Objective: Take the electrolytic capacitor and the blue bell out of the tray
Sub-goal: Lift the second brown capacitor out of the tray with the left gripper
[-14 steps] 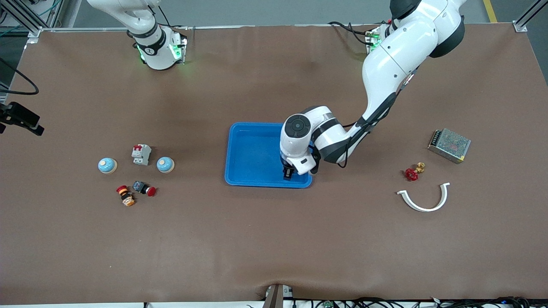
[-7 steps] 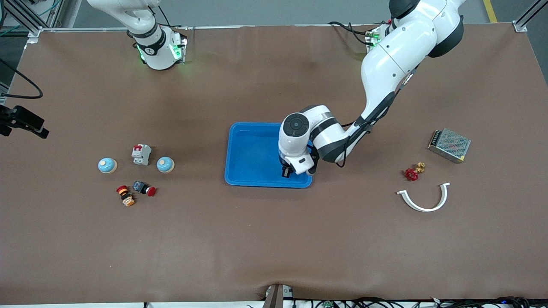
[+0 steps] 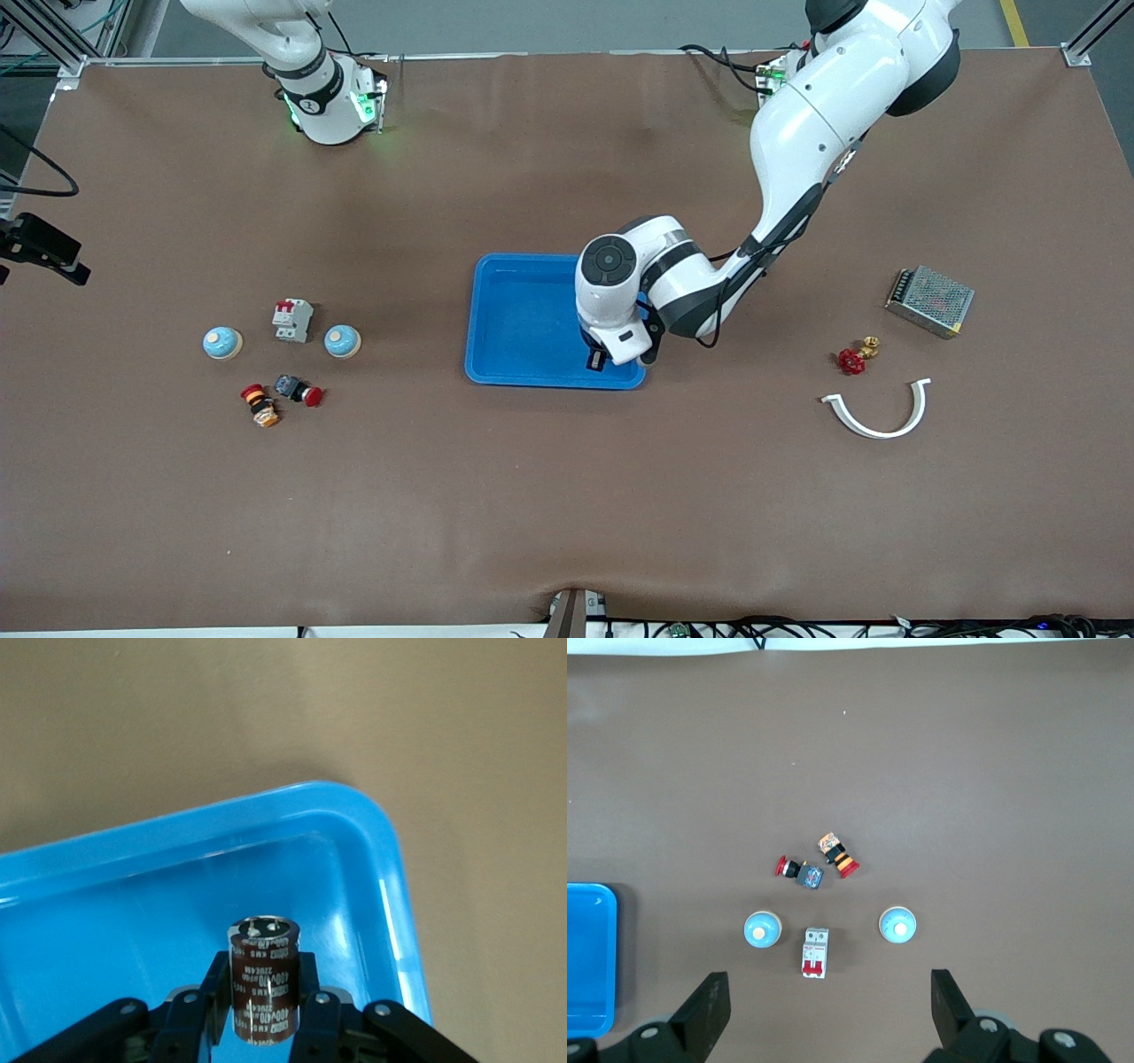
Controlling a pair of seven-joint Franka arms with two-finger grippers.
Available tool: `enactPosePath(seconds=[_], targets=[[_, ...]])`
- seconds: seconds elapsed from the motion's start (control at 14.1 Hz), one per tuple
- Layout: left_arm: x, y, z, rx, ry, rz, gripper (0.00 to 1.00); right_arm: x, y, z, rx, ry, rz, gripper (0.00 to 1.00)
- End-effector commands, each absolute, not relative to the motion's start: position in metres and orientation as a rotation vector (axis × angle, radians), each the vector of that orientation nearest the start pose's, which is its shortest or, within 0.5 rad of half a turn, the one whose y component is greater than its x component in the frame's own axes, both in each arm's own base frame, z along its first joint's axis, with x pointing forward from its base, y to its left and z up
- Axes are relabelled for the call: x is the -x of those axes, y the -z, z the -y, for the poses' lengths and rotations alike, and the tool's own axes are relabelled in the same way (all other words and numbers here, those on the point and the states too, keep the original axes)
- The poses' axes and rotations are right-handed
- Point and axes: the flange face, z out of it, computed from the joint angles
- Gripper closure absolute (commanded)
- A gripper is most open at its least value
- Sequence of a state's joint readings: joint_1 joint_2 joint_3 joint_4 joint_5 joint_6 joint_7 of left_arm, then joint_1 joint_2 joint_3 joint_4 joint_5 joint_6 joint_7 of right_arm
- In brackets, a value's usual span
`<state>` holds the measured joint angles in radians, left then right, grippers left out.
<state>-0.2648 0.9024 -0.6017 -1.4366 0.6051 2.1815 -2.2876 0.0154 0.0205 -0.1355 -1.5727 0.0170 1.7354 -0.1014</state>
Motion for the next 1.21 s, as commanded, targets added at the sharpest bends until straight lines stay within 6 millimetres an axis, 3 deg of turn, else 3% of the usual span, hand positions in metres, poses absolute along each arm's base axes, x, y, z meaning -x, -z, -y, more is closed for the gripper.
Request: enactPosePath(seconds=[0.0,0.28,0.5,0.57,0.85,1.13], targets=[[-0.548,-0.241,0.474,2.638,0.076,1.713,1.00,-0.578,-0.636,0.068,3.123,0.271,-0.108,0.00],[-0.551,-0.260,0.459,2.745,0.026,1.417,1.00,-0.578,-0.635,0.066,3.117,0.269,-0.144,0.00],[-0.540,-0.266,0.433,2.802,-0.127,0.864,1.00,-0.582,-0.629,0.060,3.123,0.254,-0.118,0.00],[-0.541,-0.267,0.425,2.791,-0.158,0.779,1.00,-0.582,-0.631,0.060,3.120,0.259,-0.118,0.00],[-0.544,-0.266,0.392,2.802,-0.200,0.658,1.00,-0.580,-0.638,0.065,3.118,0.266,-0.127,0.00],[-0.553,-0.277,0.338,2.888,-0.210,0.423,1.00,-0.576,-0.639,0.057,3.118,0.235,-0.115,0.00]])
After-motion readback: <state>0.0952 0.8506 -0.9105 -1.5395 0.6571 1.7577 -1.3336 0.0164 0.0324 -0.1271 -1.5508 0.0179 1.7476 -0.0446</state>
